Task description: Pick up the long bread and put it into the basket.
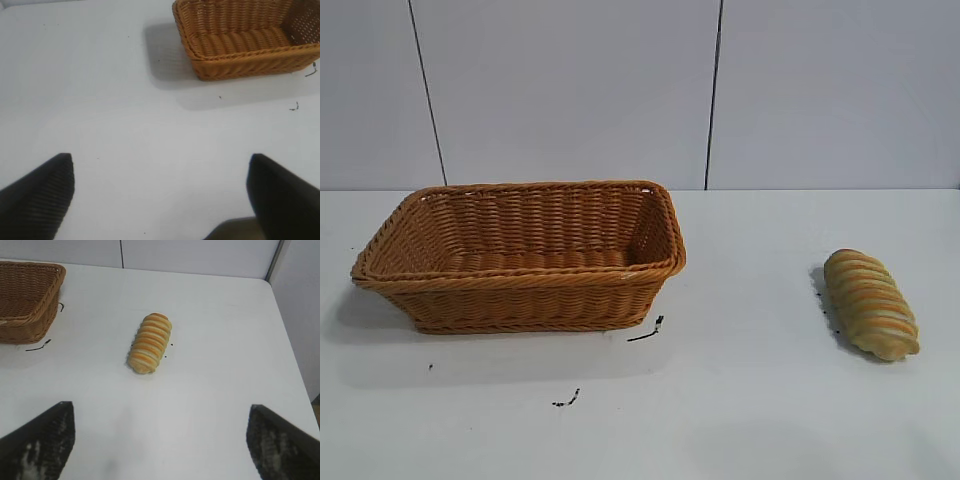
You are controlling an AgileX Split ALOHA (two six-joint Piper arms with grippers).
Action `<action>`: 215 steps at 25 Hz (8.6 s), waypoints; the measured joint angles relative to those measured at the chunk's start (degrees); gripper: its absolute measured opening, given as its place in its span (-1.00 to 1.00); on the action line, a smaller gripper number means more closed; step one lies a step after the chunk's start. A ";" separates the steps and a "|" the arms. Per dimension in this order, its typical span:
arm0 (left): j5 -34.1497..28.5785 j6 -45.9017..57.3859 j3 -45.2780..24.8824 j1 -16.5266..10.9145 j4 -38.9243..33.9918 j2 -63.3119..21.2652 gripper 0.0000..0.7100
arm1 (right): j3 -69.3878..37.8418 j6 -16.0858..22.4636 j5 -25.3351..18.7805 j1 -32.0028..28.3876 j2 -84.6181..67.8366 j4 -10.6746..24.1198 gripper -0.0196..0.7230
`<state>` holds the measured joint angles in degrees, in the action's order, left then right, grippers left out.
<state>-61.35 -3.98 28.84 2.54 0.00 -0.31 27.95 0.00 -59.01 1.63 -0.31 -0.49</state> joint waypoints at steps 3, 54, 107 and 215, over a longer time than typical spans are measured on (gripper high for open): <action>0.00 0.00 0.00 0.00 0.00 0.00 0.96 | 0.00 0.00 0.00 0.00 0.00 -0.03 0.77; 0.00 0.00 0.00 0.00 0.00 0.00 0.96 | 45.85 4.58 17.97 3.33 114.14 1.47 0.89; 0.00 0.00 0.00 0.00 0.00 0.00 0.96 | 89.35 -17.31 0.81 31.06 123.12 4.63 -0.62; 0.00 0.00 0.00 0.00 0.00 0.00 0.96 | 50.30 0.00 -10.38 -0.85 80.63 -1.83 0.69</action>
<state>-61.35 -3.98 28.84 2.54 0.00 -0.31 78.24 0.00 -69.39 0.78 80.32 -2.32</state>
